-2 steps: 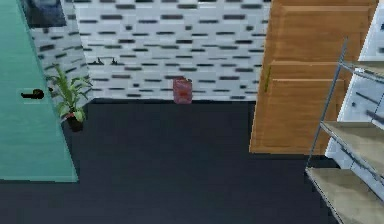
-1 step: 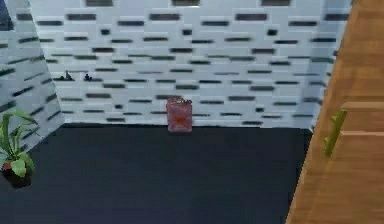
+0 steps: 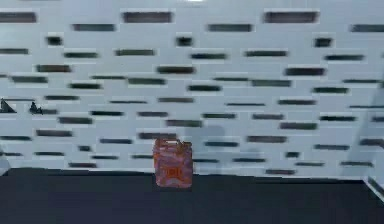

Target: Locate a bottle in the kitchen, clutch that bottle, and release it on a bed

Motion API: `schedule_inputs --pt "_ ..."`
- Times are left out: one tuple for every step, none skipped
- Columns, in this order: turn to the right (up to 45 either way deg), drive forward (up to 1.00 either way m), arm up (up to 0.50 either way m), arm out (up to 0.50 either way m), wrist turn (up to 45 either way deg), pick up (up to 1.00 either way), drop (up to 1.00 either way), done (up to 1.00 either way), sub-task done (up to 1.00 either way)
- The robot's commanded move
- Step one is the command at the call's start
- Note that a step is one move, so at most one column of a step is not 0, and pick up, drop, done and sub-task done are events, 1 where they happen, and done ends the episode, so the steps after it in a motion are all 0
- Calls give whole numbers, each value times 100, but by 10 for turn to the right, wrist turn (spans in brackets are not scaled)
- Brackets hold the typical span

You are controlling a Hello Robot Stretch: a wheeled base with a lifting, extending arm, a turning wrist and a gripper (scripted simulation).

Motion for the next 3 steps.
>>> schedule_inputs --pt "60 0 0 0 0 0 0 0 0" --pt "0 25 0 0 0 0 0 0 0" --pt "450 0 0 0 0 0 0 0 0"
